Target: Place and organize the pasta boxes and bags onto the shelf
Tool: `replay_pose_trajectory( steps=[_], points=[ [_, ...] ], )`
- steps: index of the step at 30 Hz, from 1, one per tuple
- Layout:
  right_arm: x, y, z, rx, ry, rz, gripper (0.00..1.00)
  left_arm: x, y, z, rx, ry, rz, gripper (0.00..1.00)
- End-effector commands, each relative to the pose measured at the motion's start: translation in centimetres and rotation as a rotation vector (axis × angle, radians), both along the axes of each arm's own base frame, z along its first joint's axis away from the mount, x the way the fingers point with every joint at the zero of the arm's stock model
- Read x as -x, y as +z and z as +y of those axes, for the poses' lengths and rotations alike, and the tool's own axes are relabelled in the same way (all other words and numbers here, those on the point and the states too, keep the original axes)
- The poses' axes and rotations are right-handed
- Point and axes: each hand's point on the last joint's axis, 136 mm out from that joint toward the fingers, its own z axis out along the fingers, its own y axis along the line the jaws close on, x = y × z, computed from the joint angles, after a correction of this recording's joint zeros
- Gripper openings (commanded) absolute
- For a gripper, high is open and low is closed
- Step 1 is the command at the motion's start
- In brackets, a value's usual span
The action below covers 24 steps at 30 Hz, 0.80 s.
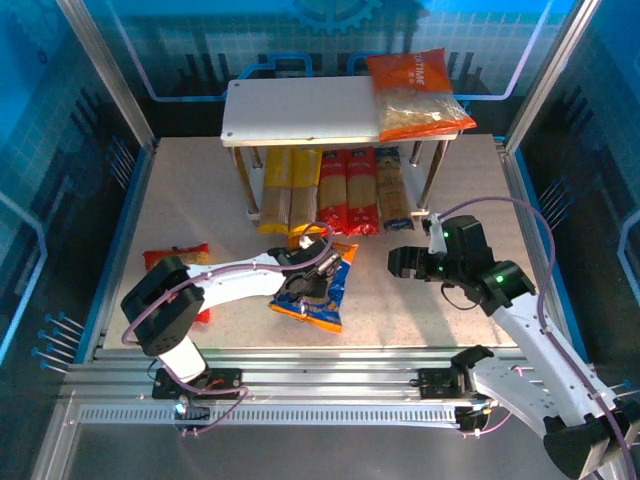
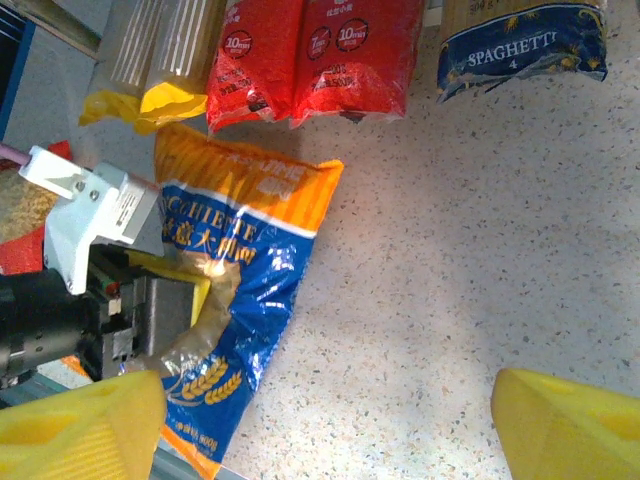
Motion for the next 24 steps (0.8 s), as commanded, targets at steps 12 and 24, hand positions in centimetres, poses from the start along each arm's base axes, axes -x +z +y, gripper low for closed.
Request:
replay_pose_trajectory(
  steps=[12, 24],
  points=[
    [-0.2, 1.1, -0.9, -0.003, -0.036, -0.051, 0.85, 4.5, 8.1, 0.0, 0.207, -0.114, 0.055, 0.0],
    [-0.4, 0.7, -0.9, -0.009, -0.041, -0.05, 0.85, 4.5, 14.5, -0.5, 0.404, -0.138, -0.032, 0.0]
  ],
)
